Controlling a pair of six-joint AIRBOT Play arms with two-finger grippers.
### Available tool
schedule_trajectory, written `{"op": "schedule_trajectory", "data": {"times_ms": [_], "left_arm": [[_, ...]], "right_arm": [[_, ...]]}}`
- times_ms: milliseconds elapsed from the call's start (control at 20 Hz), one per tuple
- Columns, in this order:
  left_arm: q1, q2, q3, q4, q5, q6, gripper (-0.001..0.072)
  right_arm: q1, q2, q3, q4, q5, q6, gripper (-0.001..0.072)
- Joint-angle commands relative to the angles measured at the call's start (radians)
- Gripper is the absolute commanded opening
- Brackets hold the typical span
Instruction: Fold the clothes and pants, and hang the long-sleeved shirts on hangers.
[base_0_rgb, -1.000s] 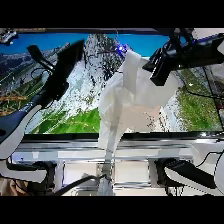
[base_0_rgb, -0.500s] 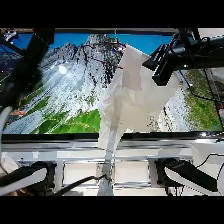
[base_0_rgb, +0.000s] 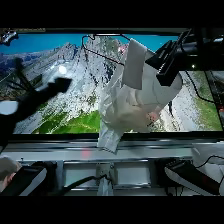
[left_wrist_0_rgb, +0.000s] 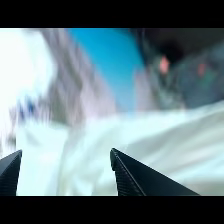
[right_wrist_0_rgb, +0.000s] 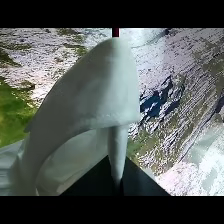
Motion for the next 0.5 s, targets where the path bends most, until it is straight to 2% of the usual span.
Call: {"op": "schedule_trajectory", "data": {"times_ms": [0, 50, 150, 200, 250, 450], "left_arm": [[-0.095, -0.148, -0.070, -0.297, -0.132, 0.389, 0.0631], [-0.099, -0.217, -0.070, -0.458, -0.214, 0.546, 0.0646], [-0.099, -0.338, -0.070, -0.695, -0.395, 0.801, 0.0648], [-0.101, -0.386, -0.069, -0.755, -0.459, 0.879, 0.0648], [-0.104, -0.426, -0.068, -0.787, -0.486, 0.907, 0.0648], [-0.130, -0.504, -0.065, -0.782, -0.488, 0.918, 0.0647]], "right_arm": [[0.000, 0.006, 0.001, 0.014, 0.016, 0.015, 0.0021], [0.000, 0.006, 0.001, 0.022, 0.016, 0.015, 0.0021], [0.000, 0.005, 0.001, 0.031, 0.016, 0.015, 0.0021], [0.000, 0.005, 0.001, 0.032, 0.016, 0.024, 0.0021], [0.000, 0.005, 0.001, 0.032, 0.016, 0.044, 0.0021], [0.000, 0.005, 0.001, 0.035, 0.019, 0.083, 0.0021]]}}
